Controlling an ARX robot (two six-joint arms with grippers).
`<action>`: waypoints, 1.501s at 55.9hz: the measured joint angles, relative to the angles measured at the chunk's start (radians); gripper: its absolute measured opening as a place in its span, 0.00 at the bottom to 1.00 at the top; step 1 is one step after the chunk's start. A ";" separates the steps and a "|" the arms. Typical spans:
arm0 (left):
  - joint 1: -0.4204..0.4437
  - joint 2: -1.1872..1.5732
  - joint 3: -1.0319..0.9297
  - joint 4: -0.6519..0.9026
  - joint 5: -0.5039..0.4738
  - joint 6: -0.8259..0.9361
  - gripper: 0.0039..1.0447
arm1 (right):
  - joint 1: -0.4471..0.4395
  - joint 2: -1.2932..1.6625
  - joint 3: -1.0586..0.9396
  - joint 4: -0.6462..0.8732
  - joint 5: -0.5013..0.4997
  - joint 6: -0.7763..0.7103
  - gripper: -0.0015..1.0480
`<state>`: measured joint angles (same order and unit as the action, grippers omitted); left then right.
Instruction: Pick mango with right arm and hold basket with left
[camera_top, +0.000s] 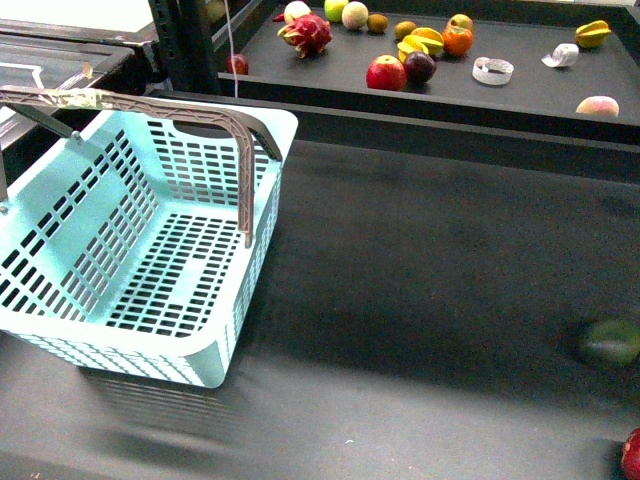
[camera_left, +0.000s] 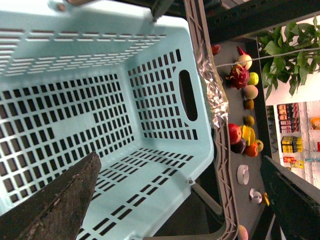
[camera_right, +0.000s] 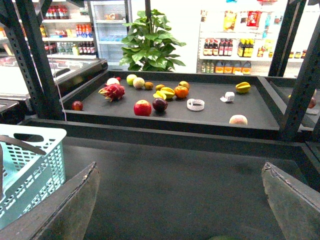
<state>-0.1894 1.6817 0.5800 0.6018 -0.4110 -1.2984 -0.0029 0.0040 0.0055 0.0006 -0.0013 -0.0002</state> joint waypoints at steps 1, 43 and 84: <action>-0.003 0.017 0.016 0.000 0.002 -0.006 0.92 | 0.000 0.000 0.000 0.000 0.000 0.000 0.92; 0.001 0.538 0.626 -0.099 0.122 -0.089 0.85 | 0.000 0.000 0.000 0.000 0.000 0.000 0.92; -0.024 0.463 0.548 -0.113 0.132 -0.015 0.04 | 0.000 0.000 0.000 0.000 0.000 0.000 0.92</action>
<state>-0.2131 2.1445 1.1278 0.4885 -0.2790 -1.3136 -0.0029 0.0040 0.0055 0.0006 -0.0013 0.0002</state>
